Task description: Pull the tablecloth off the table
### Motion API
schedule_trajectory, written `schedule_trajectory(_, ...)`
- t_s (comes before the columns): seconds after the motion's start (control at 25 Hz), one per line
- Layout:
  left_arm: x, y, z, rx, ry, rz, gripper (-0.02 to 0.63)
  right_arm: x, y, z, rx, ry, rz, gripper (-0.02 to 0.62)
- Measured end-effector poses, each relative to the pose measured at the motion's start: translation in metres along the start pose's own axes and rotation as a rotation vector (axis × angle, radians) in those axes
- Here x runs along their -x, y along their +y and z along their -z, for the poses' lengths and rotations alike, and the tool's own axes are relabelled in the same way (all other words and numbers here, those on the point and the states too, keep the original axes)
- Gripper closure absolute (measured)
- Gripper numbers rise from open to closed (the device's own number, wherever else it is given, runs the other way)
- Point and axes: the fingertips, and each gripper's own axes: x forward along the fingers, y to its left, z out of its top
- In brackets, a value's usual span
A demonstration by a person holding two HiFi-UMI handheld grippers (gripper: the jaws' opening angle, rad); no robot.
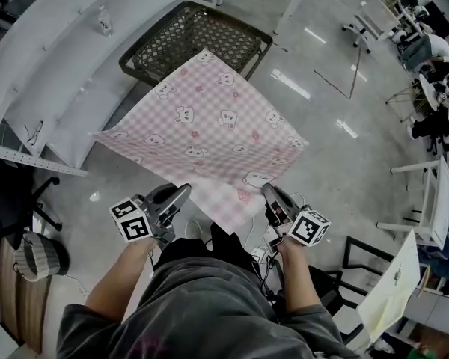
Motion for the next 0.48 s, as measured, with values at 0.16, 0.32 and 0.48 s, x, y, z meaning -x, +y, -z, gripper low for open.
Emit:
schedule_trajectory(0.16, 0.001, -0.019, -0.017, -0.025, -0.017, 0.030, 0.604, 0.010, 0.023, -0.013, 0.017, -0.027, -0.010, 0.591)
schedule_trajectory(0.32, 0.002, -0.037, -0.034, -0.047, -0.037, 0.051, 0.605, 0.016, 0.041, -0.027, 0.045, -0.049, -0.039, 0.591)
schedule_trajectory(0.48, 0.004, -0.055, -0.050, -0.069, -0.059, 0.081, 0.604, 0.023, 0.061, -0.041, 0.071, -0.067, -0.071, 0.591)
